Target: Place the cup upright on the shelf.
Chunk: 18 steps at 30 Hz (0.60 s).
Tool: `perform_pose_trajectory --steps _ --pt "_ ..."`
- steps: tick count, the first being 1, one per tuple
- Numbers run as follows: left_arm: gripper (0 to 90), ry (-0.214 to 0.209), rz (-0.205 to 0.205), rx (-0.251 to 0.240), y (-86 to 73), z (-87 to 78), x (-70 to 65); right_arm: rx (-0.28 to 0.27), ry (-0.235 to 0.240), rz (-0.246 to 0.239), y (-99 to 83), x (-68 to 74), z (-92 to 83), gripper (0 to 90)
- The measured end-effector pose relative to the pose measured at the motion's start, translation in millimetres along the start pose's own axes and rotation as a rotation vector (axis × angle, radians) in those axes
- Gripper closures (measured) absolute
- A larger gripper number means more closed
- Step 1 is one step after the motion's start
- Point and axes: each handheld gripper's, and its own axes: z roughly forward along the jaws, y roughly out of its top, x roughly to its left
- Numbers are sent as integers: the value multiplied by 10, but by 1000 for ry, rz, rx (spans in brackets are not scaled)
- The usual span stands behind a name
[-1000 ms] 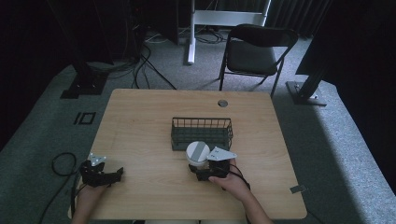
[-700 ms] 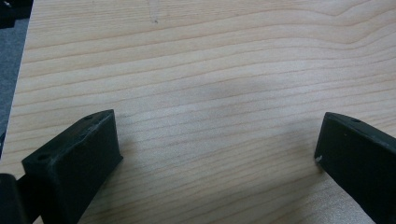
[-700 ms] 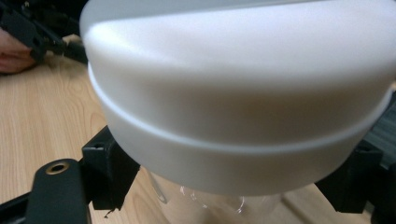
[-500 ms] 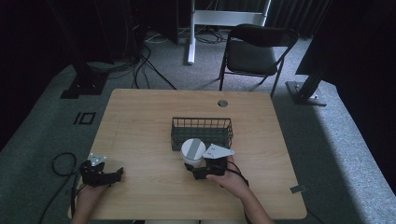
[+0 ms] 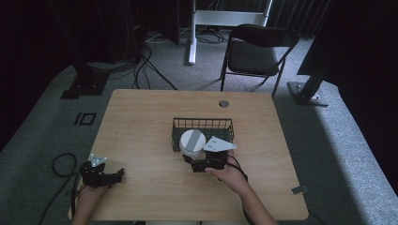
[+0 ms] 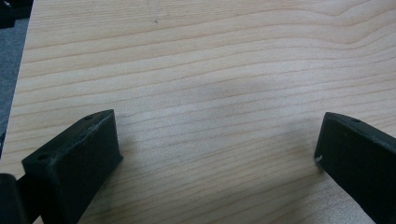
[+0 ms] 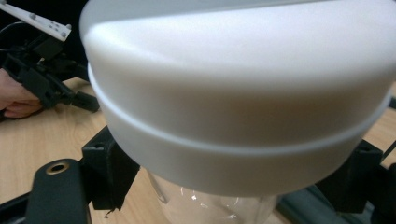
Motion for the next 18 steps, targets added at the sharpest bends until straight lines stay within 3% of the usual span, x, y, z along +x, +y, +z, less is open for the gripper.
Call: perform_pose_trajectory --steps 8,11,18 --pt "2 0 0 -1 0 0 0 -40 -62 -1 170 -71 -8 184" --pt "1 0 0 -1 0 0 0 -62 -76 22 215 -103 -12 184" --pt "2 0 0 -1 0 0 0 -73 -179 38 287 -227 -14 184"
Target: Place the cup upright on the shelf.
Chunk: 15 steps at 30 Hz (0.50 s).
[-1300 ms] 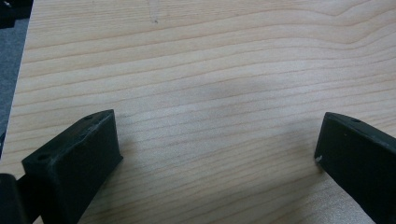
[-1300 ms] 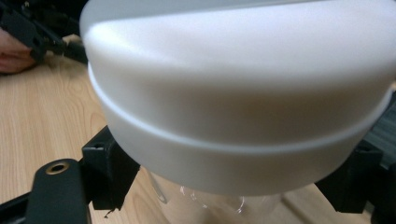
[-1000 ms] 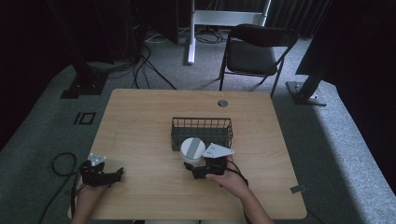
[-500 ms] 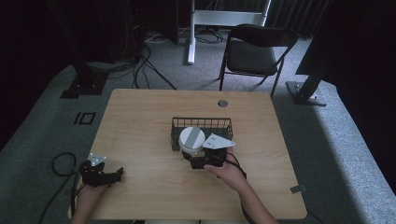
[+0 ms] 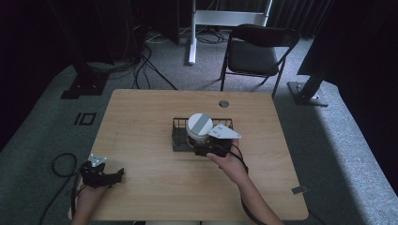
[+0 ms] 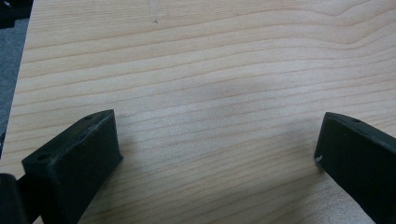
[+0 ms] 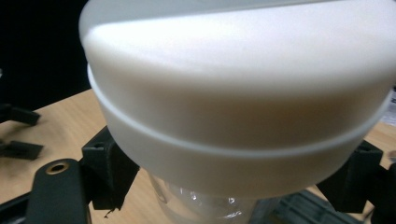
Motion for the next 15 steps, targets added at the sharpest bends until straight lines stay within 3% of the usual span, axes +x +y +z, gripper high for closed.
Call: perform_pose_trajectory --steps 11,13,15 --pt "1 0 0 0 0 0 0 -15 -159 48 118 -207 53 185" --pt "1 0 0 0 0 0 0 -12 -166 53 121 -221 58 185" --pt "2 0 1 1 0 -1 1 0 -217 61 124 -278 77 185"
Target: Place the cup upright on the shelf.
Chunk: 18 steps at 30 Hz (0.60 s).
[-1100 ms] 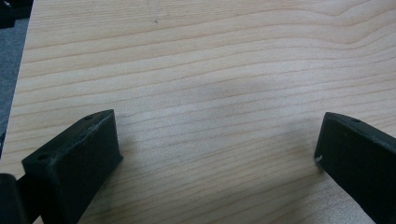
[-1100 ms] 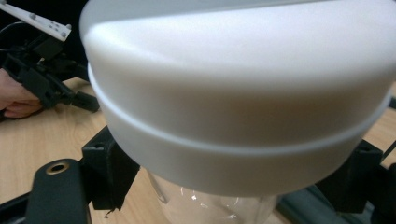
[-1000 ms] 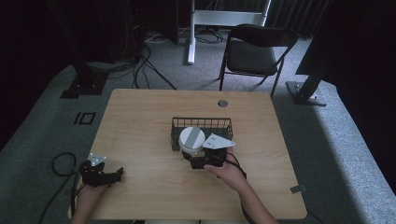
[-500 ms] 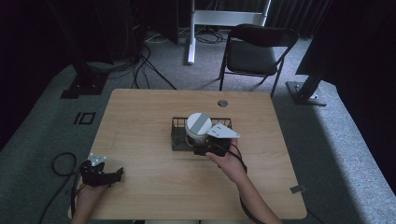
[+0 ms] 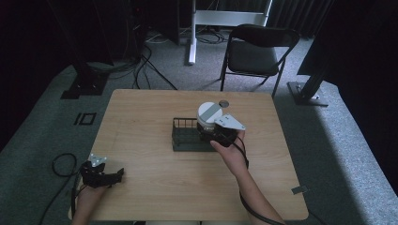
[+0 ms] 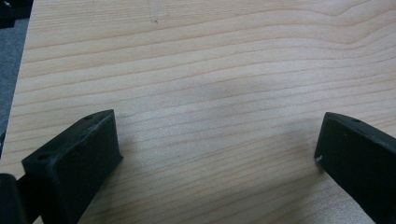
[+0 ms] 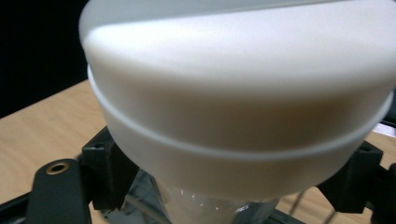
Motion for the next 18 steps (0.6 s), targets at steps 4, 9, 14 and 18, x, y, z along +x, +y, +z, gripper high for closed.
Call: perform_pose_trajectory --steps 4,9,14,18 --pt "1 0 0 -1 0 0 0 12 -52 22 -9 -28 40 185" --pt "2 0 -1 -1 0 1 0 51 -122 42 -60 -49 107 185" --pt "2 0 0 0 0 0 0 80 -204 47 -130 -73 190 185" --pt "1 0 -1 0 0 0 -1 115 -264 63 -195 -57 278 185"
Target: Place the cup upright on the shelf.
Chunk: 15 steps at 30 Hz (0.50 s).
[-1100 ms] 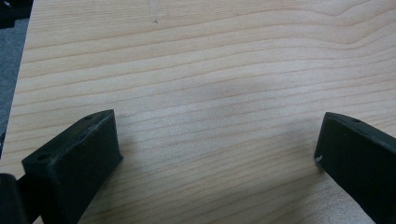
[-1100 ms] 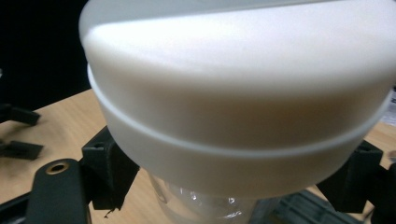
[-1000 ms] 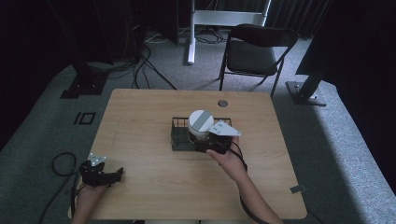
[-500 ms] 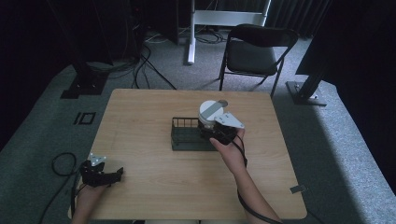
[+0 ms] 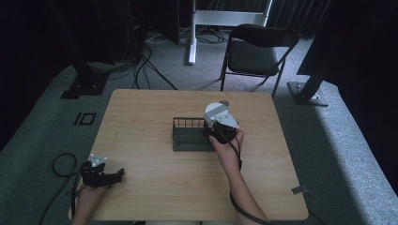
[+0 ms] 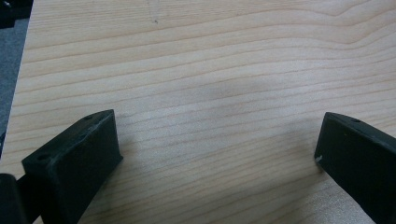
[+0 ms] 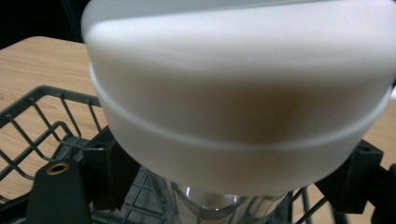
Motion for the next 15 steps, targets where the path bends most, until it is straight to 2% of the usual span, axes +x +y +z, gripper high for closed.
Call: perform_pose_trajectory --steps 4,10,15 --pt "2 0 0 0 0 0 0 40 -10 29 -58 36 66 185" --pt "1 0 0 0 0 0 0 77 -49 25 -111 87 122 185" --pt "2 0 0 0 0 0 0 92 -59 34 -128 112 141 185"
